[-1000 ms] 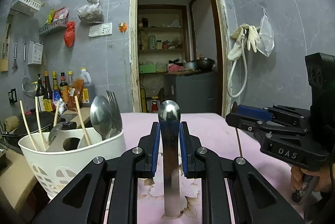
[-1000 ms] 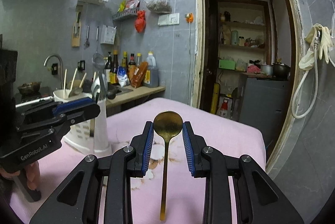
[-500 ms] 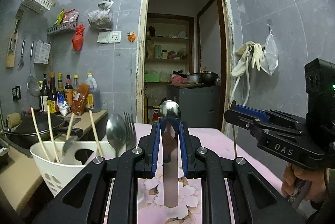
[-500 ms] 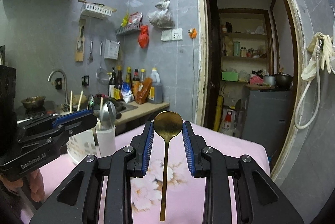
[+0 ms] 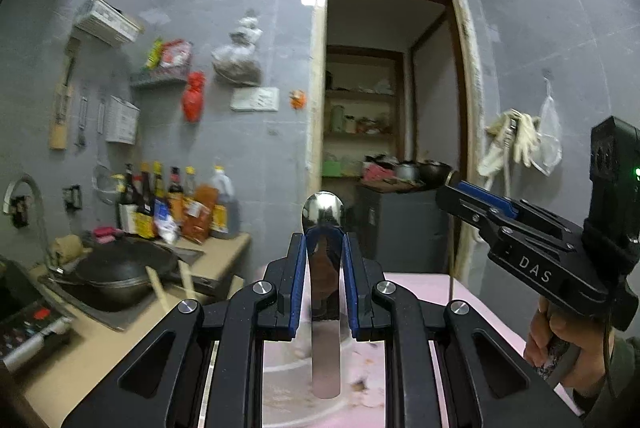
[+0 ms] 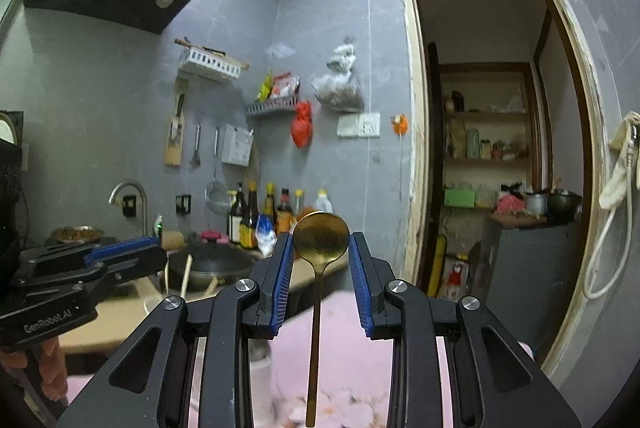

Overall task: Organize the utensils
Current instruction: 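Lower the knife and gold spoon into the holder and open both tools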

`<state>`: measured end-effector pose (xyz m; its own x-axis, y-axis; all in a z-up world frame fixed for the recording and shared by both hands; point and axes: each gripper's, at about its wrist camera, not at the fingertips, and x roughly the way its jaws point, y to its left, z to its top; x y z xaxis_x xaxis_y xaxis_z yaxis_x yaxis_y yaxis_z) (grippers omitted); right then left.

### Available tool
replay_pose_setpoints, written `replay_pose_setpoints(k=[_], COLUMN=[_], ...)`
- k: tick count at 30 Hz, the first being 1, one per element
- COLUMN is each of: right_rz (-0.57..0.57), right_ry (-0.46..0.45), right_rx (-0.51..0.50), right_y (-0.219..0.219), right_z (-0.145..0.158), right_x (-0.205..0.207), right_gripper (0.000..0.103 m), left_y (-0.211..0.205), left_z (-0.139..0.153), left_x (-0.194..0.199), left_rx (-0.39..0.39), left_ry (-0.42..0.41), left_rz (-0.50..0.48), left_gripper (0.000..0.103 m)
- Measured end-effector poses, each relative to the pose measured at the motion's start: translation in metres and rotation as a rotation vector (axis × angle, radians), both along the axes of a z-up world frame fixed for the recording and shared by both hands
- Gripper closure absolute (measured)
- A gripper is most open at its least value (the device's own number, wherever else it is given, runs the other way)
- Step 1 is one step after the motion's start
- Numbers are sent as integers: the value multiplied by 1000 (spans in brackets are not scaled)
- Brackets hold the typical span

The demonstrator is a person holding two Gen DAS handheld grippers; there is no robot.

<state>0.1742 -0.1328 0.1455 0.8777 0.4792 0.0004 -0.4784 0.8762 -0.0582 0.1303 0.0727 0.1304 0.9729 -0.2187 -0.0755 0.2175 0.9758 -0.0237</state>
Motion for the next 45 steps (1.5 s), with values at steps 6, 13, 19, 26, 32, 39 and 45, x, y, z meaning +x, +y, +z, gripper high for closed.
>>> replay_pose_setpoints(k=[6,13,19,26,32,39,45], right_rz=[63,92,77,48,40,53,15], right_ry=[-1,-2,12,38,83,123,132], right_rx=[64,120,116,83,56,47,68], right_y=[28,57,74,82,79,73,54], right_z=[9,-1,-20,-43,-59,-66,-61], right_x=[11,26,41,51,54,50,33], right_gripper=[77,77,77,77,75,63,49], left_y=[39,78,90,87,82,83,79], left_z=[17,18,-1,-31,-45,-57,-49], left_x=[2,21,41,51,54,55,39], left_rx=[-20,-58,-85,-93,-93,-151,-177], left_ry=[-42,-48,-17,31,81,176,166], left_rz=[86,160,187,188,167,91,44], left_gripper=[88,88,88,88,88,86,66])
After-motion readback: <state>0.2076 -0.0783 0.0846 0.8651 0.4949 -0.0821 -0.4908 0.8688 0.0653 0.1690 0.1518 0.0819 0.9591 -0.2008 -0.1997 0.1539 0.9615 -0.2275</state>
